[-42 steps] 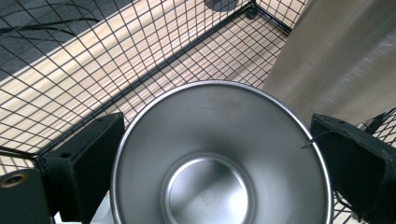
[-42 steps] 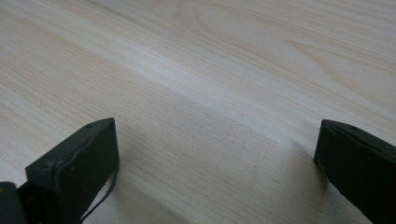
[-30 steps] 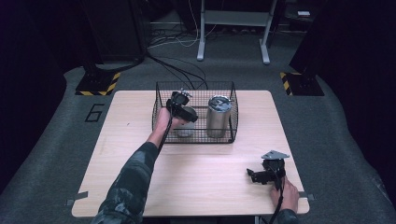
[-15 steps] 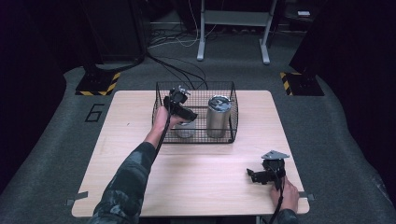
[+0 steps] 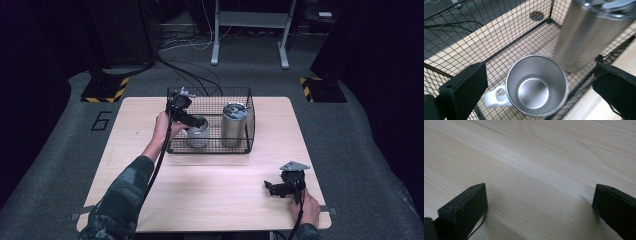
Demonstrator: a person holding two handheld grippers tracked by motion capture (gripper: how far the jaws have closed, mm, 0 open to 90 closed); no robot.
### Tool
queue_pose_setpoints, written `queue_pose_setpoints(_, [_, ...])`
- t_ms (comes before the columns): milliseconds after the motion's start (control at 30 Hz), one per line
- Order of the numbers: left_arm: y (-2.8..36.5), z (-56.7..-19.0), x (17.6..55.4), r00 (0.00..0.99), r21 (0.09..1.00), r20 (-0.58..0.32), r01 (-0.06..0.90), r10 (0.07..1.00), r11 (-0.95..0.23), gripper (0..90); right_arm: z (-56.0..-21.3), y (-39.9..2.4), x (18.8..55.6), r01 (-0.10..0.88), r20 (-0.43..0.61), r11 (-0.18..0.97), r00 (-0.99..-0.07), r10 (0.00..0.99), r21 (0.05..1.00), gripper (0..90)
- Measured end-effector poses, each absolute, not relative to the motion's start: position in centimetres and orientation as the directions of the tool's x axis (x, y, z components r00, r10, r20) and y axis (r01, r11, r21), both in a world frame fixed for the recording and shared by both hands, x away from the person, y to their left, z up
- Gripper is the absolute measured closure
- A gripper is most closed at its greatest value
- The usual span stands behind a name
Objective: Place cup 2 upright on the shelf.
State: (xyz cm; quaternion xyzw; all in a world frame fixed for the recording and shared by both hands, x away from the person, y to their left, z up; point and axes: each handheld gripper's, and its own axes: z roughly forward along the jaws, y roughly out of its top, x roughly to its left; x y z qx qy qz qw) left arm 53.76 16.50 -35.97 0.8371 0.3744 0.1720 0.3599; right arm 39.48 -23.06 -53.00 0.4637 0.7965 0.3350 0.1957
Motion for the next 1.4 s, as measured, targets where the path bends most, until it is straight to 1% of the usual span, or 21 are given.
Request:
queue_pose_setpoints(333, [18.0, -35.0, 50.1, 0.661, 0.742, 0.049, 0.477, 0.749, -0.470, 0.2, -53.0, -23.1, 39.5, 0.608, -0.001, 0.346, -0.494, 0.870, 0.715, 0.0])
queue_pose_setpoints(600, [19.3, -34.9, 46.2, 0.677, 0.735, 0.088, 0.451, 0.731, -0.507, 0.2, -53.0, -23.1, 39.5, 0.608, -0.001, 0.346, -0.494, 0.870, 0.715, 0.0])
queue_pose_setpoints(800, [21.2, -35.4, 43.3, 0.674, 0.741, 0.114, 0.432, 0.730, -0.514, 0.2, -53.0, -23.0, 39.5, 0.608, -0.001, 0.346, -0.494, 0.870, 0.715, 0.0])
queue_pose_setpoints(1133, [25.0, -37.8, 39.2, 0.627, 0.754, 0.119, 0.447, 0.770, -0.481, 0.4, -53.0, -23.0, 39.5, 0.608, -0.001, 0.346, -0.494, 0.870, 0.715, 0.0])
queue_pose_setpoints(1267, [26.5, -39.7, 37.7, 0.593, 0.748, 0.125, 0.470, 0.795, -0.468, 0.4, -53.0, -23.0, 39.5, 0.608, -0.001, 0.344, -0.492, 0.871, 0.715, 0.0])
queue_pose_setpoints(1400, [28.3, -41.8, 36.6, 0.563, 0.740, 0.100, 0.509, 0.820, -0.440, 0.4, -53.0, -23.0, 39.5, 0.609, 0.000, 0.344, -0.492, 0.870, 0.715, 0.0])
